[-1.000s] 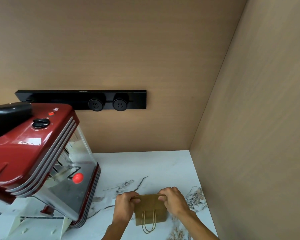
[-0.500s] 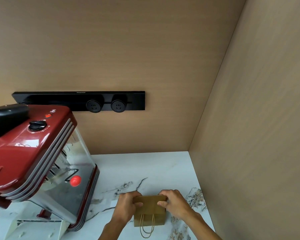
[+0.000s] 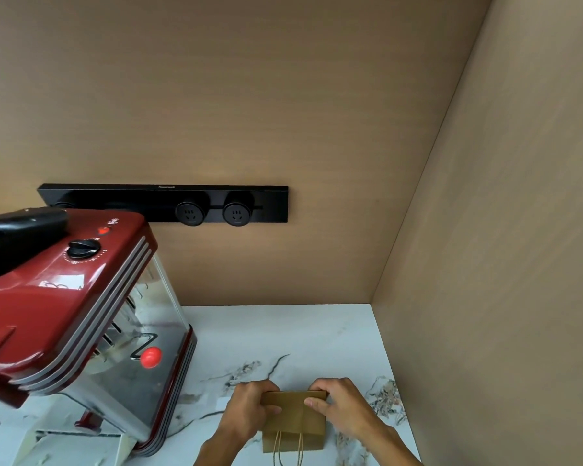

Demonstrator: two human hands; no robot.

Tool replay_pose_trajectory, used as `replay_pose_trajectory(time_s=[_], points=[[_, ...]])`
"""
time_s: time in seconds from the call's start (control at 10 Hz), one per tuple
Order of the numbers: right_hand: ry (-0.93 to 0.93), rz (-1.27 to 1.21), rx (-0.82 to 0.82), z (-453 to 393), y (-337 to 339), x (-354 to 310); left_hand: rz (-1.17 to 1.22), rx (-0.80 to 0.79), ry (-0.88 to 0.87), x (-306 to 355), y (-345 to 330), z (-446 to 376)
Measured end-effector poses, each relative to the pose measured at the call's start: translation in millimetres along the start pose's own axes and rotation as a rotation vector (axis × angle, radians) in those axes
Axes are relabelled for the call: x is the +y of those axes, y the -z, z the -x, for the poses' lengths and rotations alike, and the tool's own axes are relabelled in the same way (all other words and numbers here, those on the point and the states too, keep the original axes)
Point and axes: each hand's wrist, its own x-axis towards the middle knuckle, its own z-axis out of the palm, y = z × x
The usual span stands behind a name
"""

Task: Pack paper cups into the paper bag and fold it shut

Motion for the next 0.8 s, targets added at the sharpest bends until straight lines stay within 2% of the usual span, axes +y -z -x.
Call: replay_pose_trajectory(time_s=[0.3,0.5,0.6,0.7,0.8], points=[[0.046,0.1,0.025,-1,1,-2,-0.061,-0.053,-0.073,5,5,-2],[0.174,0.185,0.138,-1,-2,-4,-0.049,-0.026,-0.142,13,10,-1],[0.293,0.25,0.322,-6,-11,0,-0.045,0.03,-0.175,15,11,2],[0.327,0.316,0.504,-8,-12,-4,-0.056,0.151,-0.183,13,9,4],[0.356,0.372,0.596,-12,-5,-18,-0.078,0.392,-0.227,15,6,1]])
